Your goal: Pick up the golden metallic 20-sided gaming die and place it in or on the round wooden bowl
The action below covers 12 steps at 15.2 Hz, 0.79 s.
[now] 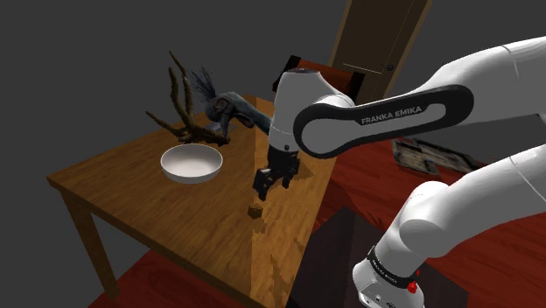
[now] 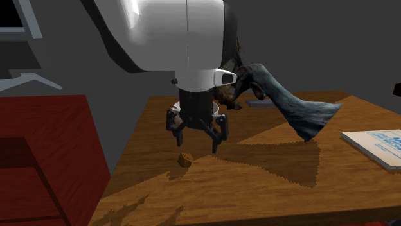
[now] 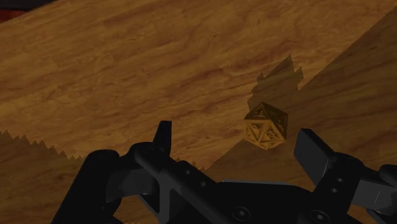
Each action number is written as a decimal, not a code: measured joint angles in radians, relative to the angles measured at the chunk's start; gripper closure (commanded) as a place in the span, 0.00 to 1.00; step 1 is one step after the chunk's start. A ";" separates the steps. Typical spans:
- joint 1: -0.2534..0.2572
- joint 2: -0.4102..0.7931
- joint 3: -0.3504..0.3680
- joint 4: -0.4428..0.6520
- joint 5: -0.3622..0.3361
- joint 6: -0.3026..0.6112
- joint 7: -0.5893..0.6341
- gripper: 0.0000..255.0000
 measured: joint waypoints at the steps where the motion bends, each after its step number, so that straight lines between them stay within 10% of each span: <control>1: -0.005 0.038 0.027 0.014 -0.003 0.034 0.034 0.00; 12: -0.034 0.207 0.121 0.001 -0.043 0.241 0.147 0.00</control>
